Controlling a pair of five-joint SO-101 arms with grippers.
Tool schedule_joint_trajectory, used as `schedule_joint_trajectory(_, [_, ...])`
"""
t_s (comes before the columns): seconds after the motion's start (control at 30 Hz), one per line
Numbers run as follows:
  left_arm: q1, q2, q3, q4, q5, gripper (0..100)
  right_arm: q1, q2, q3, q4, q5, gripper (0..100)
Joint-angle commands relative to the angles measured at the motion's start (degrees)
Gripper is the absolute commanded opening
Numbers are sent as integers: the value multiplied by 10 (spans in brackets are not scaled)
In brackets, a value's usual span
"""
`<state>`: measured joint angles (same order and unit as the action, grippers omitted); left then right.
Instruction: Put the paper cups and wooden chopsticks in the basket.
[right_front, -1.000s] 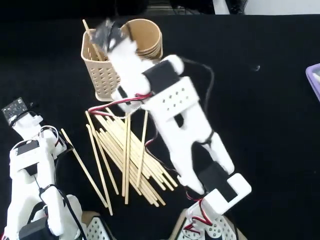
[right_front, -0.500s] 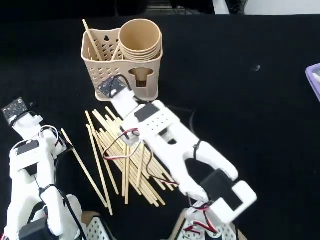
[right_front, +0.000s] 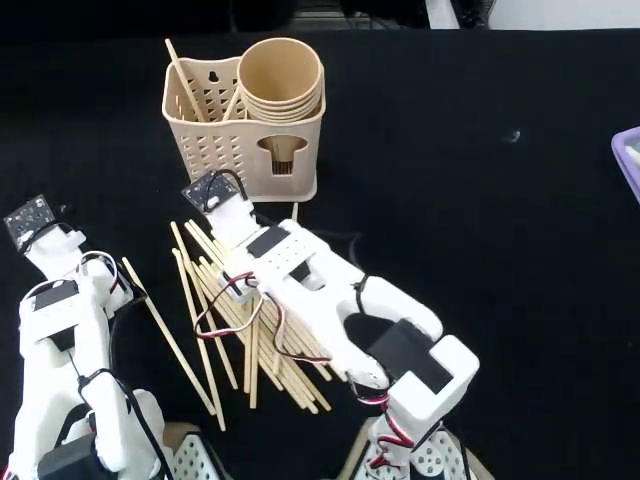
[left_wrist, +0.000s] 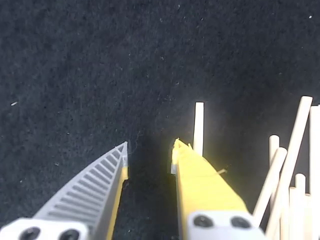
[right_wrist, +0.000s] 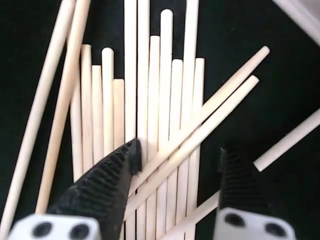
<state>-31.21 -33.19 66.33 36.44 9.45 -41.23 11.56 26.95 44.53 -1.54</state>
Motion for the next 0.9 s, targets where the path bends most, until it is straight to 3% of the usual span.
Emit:
schedule_joint_trajectory(0.0, [5,-18,-10,-9,-2,145,-4,1,-13,21,-7,250])
schedule_joint_trajectory(0.1, [5,-18,-10,-9,-2,145,-6,5,-13,46,-3,221])
schedule_joint_trajectory(0.3, [5,-18,-11,-9,-2,145,-2,2,-9,73,-2,10])
schedule_joint_trajectory(0.6, [7,-18,-11,-9,-2,145,-2,-27,-9,107,3,11])
schedule_joint_trajectory(0.87, [6,-18,-11,-9,-2,145,-3,-70,-8,103,93,19])
